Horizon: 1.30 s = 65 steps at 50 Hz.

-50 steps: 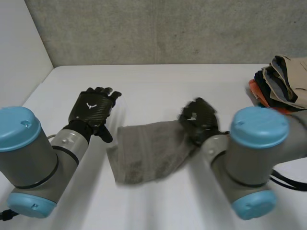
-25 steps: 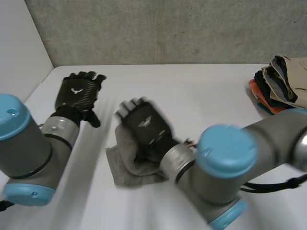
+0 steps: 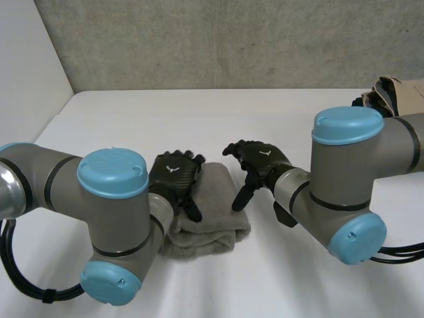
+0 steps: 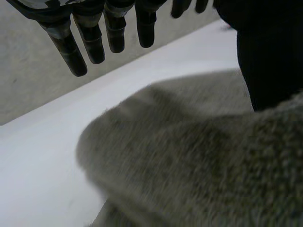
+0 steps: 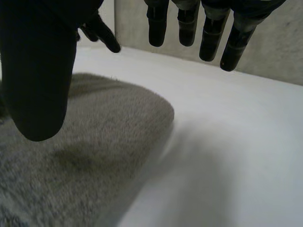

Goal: Fold the laundry.

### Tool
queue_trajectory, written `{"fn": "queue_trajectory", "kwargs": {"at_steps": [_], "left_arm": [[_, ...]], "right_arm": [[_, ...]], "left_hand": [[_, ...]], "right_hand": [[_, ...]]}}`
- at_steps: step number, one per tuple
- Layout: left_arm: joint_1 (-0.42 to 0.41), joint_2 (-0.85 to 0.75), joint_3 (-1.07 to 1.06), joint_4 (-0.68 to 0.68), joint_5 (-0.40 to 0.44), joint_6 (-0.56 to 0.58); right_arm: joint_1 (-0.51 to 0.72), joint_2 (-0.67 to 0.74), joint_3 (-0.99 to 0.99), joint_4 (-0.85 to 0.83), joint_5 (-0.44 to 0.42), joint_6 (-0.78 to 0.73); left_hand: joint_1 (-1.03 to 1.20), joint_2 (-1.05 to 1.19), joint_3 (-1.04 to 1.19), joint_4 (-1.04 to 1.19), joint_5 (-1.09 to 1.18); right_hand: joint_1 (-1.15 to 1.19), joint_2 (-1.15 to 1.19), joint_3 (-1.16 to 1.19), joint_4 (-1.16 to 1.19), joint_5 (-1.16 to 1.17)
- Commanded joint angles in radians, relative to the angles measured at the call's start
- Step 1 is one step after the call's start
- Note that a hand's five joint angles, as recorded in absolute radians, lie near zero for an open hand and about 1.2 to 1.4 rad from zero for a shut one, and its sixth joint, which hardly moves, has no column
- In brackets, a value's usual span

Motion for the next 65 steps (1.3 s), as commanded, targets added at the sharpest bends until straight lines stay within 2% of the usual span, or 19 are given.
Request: {"fn": "queue_trajectory", "kwargs": {"at_steps": [1, 7, 16, 22, 26, 30, 33, 38, 44, 51, 65], "left_arm": [[0.02, 0.006, -0.062, -0.013, -0.047, 0.098], [0.019, 0.005, -0.1, -0.004, -0.053, 0.156], [0.027, -0.006, -0.108, -0.005, -0.039, 0.158], [0.025, 0.04, -0.094, -0.008, 0.008, 0.157], [0.059, 0.16, -0.07, -0.005, 0.068, 0.152], [0.103, 0.252, -0.007, -0.013, 0.165, 0.147], [0.123, 0.295, 0.045, -0.053, 0.275, 0.143], [0.166, 0.316, 0.151, -0.236, 0.496, 0.138], [0.191, 0.316, 0.181, -0.381, 0.688, 0.14], [0.189, 0.313, 0.17, -0.381, 0.722, 0.138], [0.186, 0.307, 0.17, -0.38, 0.722, 0.135]], "right_arm": [[0.057, 0.06, -0.051, 0.011, 0.01, -0.073], [0.088, 0.138, -0.105, 0.023, 0.01, -0.099], [0.089, 0.229, -0.16, 0.023, 0.03, -0.17], [0.088, 0.175, -0.15, 0.025, 0.055, -0.188], [0.085, 0.036, -0.078, 0.013, 0.058, -0.183], [0.091, -0.062, -0.001, -0.024, 0.085, -0.194], [0.095, -0.107, 0.056, -0.064, 0.105, -0.2], [0.147, -0.15, 0.217, -0.153, 0.132, -0.263], [0.272, -0.118, 0.334, -0.296, 0.147, -0.36], [0.316, -0.021, 0.36, -0.472, 0.217, -0.406], [0.322, 0.102, 0.245, -0.501, 0.239, -0.479]], "left_hand": [[0.027, 0.018, 0.012, 0.019, 0.0], [0.027, 0.018, 0.012, 0.019, 0.0], [0.022, 0.012, 0.006, 0.013, -0.006], [0.016, 0.007, 0.0, 0.008, -0.012], [0.024, 0.015, 0.009, 0.016, -0.003], [0.033, 0.024, 0.018, 0.025, 0.006], [0.071, 0.062, 0.056, 0.063, 0.044], [0.074, 0.065, 0.059, 0.066, 0.047], [0.066, 0.057, 0.05, 0.057, 0.038], [0.045, 0.036, 0.029, 0.037, 0.018], [0.036, 0.027, 0.021, 0.028, 0.009]], "right_hand": [[-0.027, -0.045, -0.04, -0.061, -0.066], [-0.027, -0.045, -0.04, -0.061, -0.066], [-0.027, -0.045, -0.04, -0.061, -0.066], [-0.027, -0.045, -0.04, -0.061, -0.066], [-0.027, -0.045, -0.04, -0.061, -0.066], [-0.027, -0.045, -0.04, -0.061, -0.066], [-0.027, -0.045, -0.04, -0.061, -0.066], [-0.027, -0.045, -0.04, -0.061, -0.066], [-0.027, -0.045, -0.04, -0.061, -0.066], [-0.027, -0.045, -0.04, -0.061, -0.066], [-0.027, -0.045, -0.04, -0.061, -0.066]]}}
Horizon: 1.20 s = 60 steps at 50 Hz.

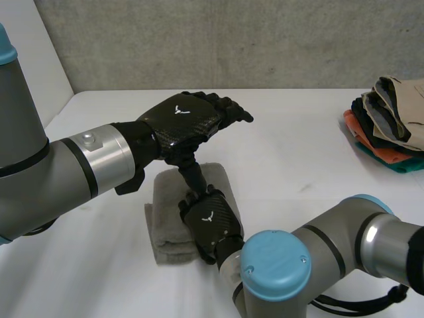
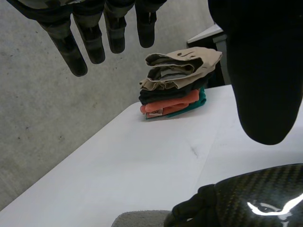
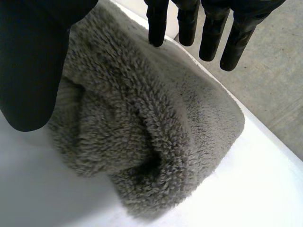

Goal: Fold the laundry.

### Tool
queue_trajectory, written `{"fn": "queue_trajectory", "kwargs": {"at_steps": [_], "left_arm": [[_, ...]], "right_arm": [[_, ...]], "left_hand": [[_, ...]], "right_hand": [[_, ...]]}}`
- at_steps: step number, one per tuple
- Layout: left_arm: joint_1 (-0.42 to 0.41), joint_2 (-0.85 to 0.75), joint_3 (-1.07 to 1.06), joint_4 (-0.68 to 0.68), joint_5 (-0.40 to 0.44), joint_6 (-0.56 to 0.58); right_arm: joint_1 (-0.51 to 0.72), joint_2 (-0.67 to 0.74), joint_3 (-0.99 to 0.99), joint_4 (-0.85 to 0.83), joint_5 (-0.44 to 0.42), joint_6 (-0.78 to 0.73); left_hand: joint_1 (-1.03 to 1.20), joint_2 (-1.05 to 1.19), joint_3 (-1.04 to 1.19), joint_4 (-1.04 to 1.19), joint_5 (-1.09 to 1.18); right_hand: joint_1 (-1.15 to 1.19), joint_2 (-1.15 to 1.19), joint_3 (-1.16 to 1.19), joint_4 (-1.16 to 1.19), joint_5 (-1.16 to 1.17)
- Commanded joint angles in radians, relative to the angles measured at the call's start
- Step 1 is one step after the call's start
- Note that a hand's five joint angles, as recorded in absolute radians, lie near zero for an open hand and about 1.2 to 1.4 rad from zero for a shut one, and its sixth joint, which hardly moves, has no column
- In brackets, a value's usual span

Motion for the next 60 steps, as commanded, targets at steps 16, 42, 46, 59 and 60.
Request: {"fn": "queue_trajectory", "kwargs": {"at_steps": [16, 42, 46, 59, 60], "left_arm": [[0.001, 0.0, -0.001, 0.002, -0.003, -0.006], [0.017, 0.013, 0.0, 0.002, -0.003, -0.008], [0.018, 0.015, 0.002, 0.002, -0.003, -0.017], [0.072, 0.082, 0.003, 0.005, -0.001, -0.065], [0.075, 0.085, 0.003, 0.005, -0.001, -0.069]], "right_arm": [[-0.004, 0.138, -0.191, 0.005, -0.008, -0.058], [-0.058, 0.25, -0.375, 0.003, -0.099, -0.065], [-0.099, 0.263, -0.398, 0.009, -0.097, -0.065], [-0.318, 0.092, -0.239, 0.026, -0.108, -0.106], [-0.335, 0.082, -0.228, 0.026, -0.109, -0.117]], "left_hand": [[0.027, 0.013, 0.011, 0.017, 0.0], [0.03, 0.016, 0.014, 0.02, 0.003], [0.03, 0.016, 0.014, 0.02, 0.003], [0.03, 0.016, 0.014, 0.02, 0.003], [0.03, 0.016, 0.014, 0.02, 0.003]], "right_hand": [[0.306, 0.288, 0.293, 0.272, 0.267], [1.042, 1.025, 1.029, 1.008, 1.004], [1.195, 1.177, 1.181, 1.161, 1.156], [1.195, 1.177, 1.181, 1.161, 1.156], [1.195, 1.177, 1.181, 1.161, 1.156]]}}
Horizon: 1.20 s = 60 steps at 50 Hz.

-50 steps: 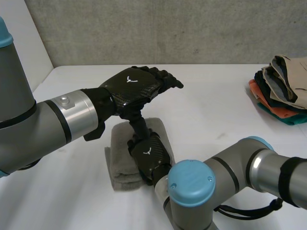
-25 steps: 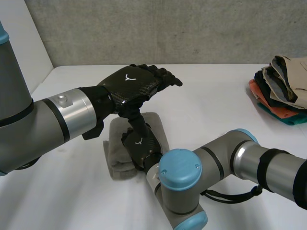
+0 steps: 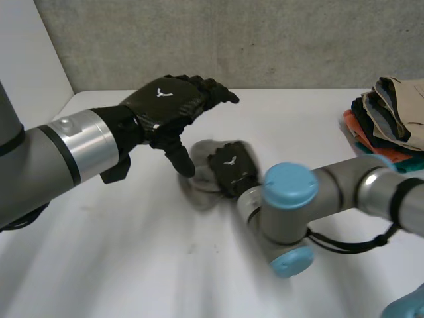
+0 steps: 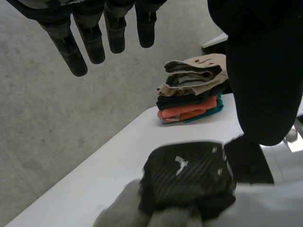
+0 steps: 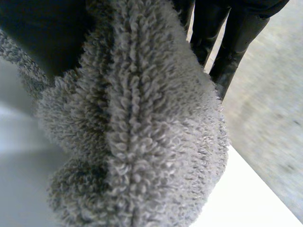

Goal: Fold the laundry.

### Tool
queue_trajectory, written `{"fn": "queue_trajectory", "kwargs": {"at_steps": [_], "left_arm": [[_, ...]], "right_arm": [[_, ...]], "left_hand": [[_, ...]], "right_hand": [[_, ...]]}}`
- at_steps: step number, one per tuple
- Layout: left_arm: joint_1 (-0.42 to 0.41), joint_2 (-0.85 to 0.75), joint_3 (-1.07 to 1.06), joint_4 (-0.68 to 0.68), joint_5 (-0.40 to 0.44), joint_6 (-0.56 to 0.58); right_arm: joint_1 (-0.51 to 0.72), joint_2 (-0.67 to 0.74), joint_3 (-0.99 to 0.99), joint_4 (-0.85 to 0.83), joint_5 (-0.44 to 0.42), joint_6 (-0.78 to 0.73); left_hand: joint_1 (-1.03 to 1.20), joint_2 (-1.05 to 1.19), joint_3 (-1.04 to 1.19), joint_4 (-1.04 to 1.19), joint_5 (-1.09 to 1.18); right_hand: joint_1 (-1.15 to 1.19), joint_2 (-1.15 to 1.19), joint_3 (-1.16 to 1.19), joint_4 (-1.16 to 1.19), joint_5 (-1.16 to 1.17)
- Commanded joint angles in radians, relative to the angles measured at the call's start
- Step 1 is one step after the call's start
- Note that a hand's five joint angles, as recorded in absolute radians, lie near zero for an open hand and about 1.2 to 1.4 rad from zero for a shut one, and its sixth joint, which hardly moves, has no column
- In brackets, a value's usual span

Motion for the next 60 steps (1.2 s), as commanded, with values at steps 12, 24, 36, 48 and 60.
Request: {"fn": "queue_trajectory", "kwargs": {"at_steps": [12, 24, 36, 48, 60], "left_arm": [[0.042, 0.039, -0.001, 0.004, 0.003, -0.049], [0.042, 0.039, -0.004, 0.004, 0.003, -0.05], [0.036, 0.037, -0.01, 0.011, 0.001, -0.05], [0.031, 0.024, -0.019, 0.029, 0.001, -0.05], [0.029, 0.008, -0.03, 0.046, 0.0, -0.05]], "right_arm": [[-0.305, -0.182, 0.105, -0.052, -0.29, -0.099], [-0.459, -0.294, -0.149, -0.187, -0.384, 0.014], [-0.747, -0.284, -0.347, -0.206, -0.512, 0.193], [-0.963, -0.198, -0.21, -0.35, -0.759, 0.298], [-1.095, -0.097, -0.035, -0.542, -0.856, 0.368]], "left_hand": [[0.033, 0.019, 0.017, 0.024, 0.006], [0.03, 0.016, 0.014, 0.021, 0.003], [0.033, 0.019, 0.017, 0.024, 0.006], [0.033, 0.019, 0.017, 0.024, 0.006], [0.042, 0.028, 0.026, 0.033, 0.015]], "right_hand": [[0.509, 0.232, 0.257, 0.227, 0.311], [0.509, 0.232, 0.257, 0.227, 0.311], [0.509, 0.232, 0.257, 0.227, 0.311], [0.509, 0.232, 0.257, 0.227, 0.311], [0.509, 0.232, 0.257, 0.227, 0.311]]}}
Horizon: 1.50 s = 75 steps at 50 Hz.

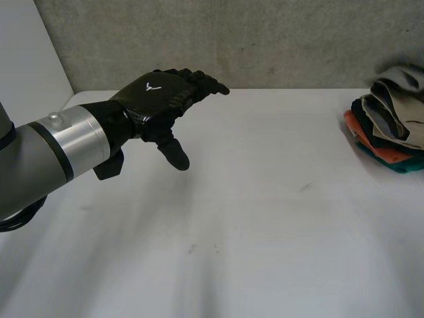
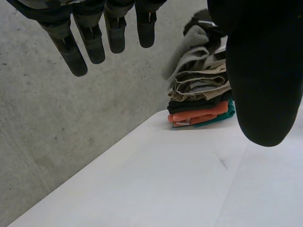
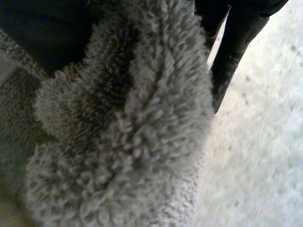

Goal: Fold the laundry.

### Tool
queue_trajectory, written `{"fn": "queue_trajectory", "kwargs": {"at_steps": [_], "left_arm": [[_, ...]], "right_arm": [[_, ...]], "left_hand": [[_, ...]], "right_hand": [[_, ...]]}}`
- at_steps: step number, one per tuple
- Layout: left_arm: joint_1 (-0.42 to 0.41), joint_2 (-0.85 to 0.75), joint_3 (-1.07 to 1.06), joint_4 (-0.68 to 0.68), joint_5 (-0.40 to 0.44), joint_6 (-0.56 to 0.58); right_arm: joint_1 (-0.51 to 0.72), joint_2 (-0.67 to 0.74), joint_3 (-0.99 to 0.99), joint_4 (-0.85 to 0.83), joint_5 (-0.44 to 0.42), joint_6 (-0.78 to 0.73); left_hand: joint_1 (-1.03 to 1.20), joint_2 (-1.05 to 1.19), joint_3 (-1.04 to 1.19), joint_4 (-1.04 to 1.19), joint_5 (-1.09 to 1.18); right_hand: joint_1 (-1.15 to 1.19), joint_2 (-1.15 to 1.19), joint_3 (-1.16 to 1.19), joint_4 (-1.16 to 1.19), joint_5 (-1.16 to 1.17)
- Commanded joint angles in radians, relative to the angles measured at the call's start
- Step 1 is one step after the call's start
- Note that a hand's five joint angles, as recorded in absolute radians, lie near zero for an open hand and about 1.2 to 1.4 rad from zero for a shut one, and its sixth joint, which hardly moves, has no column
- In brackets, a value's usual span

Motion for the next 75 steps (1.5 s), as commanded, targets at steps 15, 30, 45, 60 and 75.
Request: {"fn": "queue_trajectory", "kwargs": {"at_steps": [15, 30, 45, 60, 75], "left_arm": [[-0.004, -0.03, -0.007, 0.008, -0.002, -0.002], [-0.006, -0.026, -0.007, 0.008, -0.004, -0.003], [-0.01, -0.018, -0.004, 0.008, -0.002, -0.023], [-0.006, -0.006, 0.0, 0.007, -0.002, -0.026], [0.046, 0.088, 0.011, 0.06, -0.034, -0.147]], "right_arm": [[-0.065, 0.118, 0.112, -0.056, -0.03, -0.01], [-0.064, -0.076, 0.128, 0.164, 0.045, -0.029], [-0.157, -0.311, 0.139, 0.443, 0.07, -0.119], [-0.297, -0.363, 0.161, 0.679, 0.289, -0.354], [0.1, -0.584, 0.124, 0.596, 0.596, -0.231]], "left_hand": [[0.042, 0.028, 0.026, 0.032, 0.015], [0.039, 0.025, 0.023, 0.029, 0.012], [0.036, 0.022, 0.02, 0.026, 0.009], [0.03, 0.016, 0.014, 0.02, 0.003], [0.019, 0.004, 0.002, 0.008, -0.009]], "right_hand": [[0.49, 0.226, 0.238, 0.208, 0.295], [-0.732, -0.995, -0.984, -1.014, -0.926], [-0.732, -0.995, -0.984, -1.014, -0.926], [-0.732, -0.995, -0.984, -1.014, -0.926], [-0.732, -0.995, -0.984, -1.014, -0.926]]}}
